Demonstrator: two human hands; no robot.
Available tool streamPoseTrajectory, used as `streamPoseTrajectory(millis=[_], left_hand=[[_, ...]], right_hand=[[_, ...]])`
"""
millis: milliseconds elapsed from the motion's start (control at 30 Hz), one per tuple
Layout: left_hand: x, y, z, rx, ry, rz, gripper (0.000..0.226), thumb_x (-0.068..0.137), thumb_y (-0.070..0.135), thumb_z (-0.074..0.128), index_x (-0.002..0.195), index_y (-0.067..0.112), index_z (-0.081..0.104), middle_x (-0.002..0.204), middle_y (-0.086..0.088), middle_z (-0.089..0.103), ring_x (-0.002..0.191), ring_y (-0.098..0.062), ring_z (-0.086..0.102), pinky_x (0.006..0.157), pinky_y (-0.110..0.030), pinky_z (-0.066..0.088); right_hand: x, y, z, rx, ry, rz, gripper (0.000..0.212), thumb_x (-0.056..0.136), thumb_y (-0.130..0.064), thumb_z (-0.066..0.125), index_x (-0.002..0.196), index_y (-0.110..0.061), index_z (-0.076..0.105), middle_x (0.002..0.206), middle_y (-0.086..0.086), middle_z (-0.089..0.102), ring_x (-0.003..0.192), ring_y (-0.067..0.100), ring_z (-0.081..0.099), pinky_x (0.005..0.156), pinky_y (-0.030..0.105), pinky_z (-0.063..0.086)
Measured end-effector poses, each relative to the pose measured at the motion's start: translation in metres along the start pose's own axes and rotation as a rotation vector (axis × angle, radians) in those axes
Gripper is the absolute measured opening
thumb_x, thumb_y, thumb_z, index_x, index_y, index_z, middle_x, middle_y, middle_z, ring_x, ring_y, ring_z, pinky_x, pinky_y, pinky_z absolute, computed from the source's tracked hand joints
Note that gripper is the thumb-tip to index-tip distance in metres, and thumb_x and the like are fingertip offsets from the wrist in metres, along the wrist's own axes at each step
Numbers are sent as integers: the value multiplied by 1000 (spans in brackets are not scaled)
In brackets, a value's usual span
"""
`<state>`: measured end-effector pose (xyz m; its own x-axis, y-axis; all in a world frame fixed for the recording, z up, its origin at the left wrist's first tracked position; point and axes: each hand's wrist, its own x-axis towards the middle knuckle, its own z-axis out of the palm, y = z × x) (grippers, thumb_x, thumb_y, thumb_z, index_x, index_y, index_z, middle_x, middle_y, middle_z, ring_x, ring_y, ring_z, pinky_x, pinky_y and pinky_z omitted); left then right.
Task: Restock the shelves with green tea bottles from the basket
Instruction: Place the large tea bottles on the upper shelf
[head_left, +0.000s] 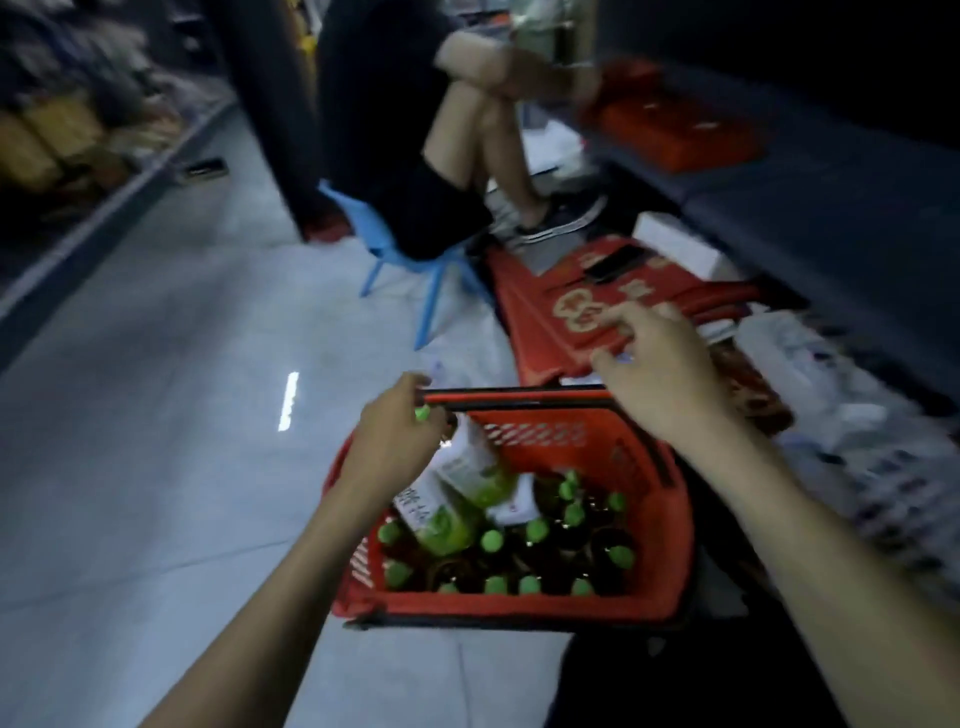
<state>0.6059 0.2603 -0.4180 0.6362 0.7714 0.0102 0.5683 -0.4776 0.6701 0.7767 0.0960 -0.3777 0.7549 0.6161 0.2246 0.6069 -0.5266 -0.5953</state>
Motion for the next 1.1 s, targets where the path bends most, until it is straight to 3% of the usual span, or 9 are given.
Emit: streamPoseTrajectory(millis=[233, 333, 433, 533, 667, 767, 867, 933, 1100], left_hand=[[-4, -142, 58, -279, -106, -579, 7, 73, 12, 64, 75, 9, 70, 68, -5, 69, 61, -21, 64, 69, -44, 56], [-3, -133, 85, -248, -48, -506, 27, 83, 12, 64, 110, 13, 64, 94, -3, 72, 74, -12, 66, 56, -26, 51], [16, -118, 107, -300, -65, -448, 45, 87, 13, 63, 130, 15, 50, 109, 2, 64, 88, -10, 61, 71, -26, 54], [43, -121, 123, -252, -5, -385, 47, 82, 4, 65, 121, 23, 50, 99, 12, 59, 94, -7, 60, 77, -20, 54], [64, -125, 134, -189, -39, -396, 68, 71, 19, 80, 129, 18, 43, 121, 1, 47, 112, -16, 49, 91, -30, 49], [61, -117, 143, -235, 27, -382, 74, 68, 28, 84, 125, 22, 37, 117, 1, 37, 109, -15, 39, 85, -27, 40], [56, -114, 154, -253, 104, -362, 88, 65, 42, 83, 135, 21, 33, 120, 6, 33, 112, -13, 36, 92, -30, 42], [56, -111, 159, -247, 139, -364, 90, 62, 55, 80, 132, 22, 34, 120, 7, 38, 113, -15, 42, 94, -35, 46], [54, -97, 161, -258, 259, -280, 67, 64, 51, 80, 105, 27, 33, 89, 12, 54, 82, -11, 61, 69, -31, 56]], right_hand=[[6, -5, 173, 380, -436, 228, 21, 87, -17, 68, 107, -20, 60, 91, -12, 61, 94, 15, 61, 69, 22, 43], [-7, 13, 220, 434, -534, 315, 32, 88, -14, 68, 115, -22, 53, 106, -9, 61, 96, 12, 59, 76, 28, 48], [-1, 33, 245, 435, -556, 354, 55, 87, -1, 59, 137, -21, 44, 134, 1, 56, 117, 22, 56, 98, 40, 49], [16, 47, 250, 439, -598, 357, 73, 88, 6, 54, 149, -25, 30, 141, -4, 45, 129, 16, 44, 105, 33, 40], [35, 60, 251, 504, -664, 312, 80, 90, -1, 56, 154, -30, 18, 142, -9, 38, 134, 11, 33, 114, 37, 31], [33, 62, 258, 527, -695, 355, 77, 89, 14, 40, 153, -27, 25, 142, -4, 40, 139, 14, 31, 112, 32, 29], [19, 65, 265, 504, -635, 372, 70, 91, 11, 39, 148, -28, 38, 144, -4, 46, 130, 16, 46, 101, 24, 42], [11, 68, 268, 552, -598, 379, 64, 92, 8, 43, 145, -29, 43, 145, -2, 49, 131, 17, 47, 104, 31, 44], [-3, 79, 260, 646, -542, 403, 67, 86, 15, 43, 138, -28, 48, 139, 0, 55, 105, 4, 59, 96, 34, 50]])
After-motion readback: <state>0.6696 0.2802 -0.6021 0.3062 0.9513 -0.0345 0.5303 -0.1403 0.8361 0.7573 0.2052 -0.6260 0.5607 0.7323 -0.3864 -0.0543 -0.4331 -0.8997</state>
